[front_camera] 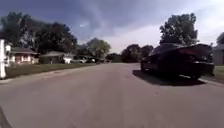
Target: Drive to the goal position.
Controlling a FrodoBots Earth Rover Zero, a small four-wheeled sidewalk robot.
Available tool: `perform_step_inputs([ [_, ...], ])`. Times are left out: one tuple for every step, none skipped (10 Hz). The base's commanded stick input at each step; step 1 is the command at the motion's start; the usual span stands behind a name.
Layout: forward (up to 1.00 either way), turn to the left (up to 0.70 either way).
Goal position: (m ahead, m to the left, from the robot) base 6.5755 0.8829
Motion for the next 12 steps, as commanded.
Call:
perform_step_inputs([
  [0.70,0.03],
  [0.70,0.03],
  [0.70,0.03],
  [0.70,0.03],
  [0.70,0.03],
  [0.70,0.03],
  [0.70,0.03],
  [0.70,0.03],
  [0.70,0.03],
  [0.70,0.03],
  [0.70,0.03],
  [0.70,0.03],
])
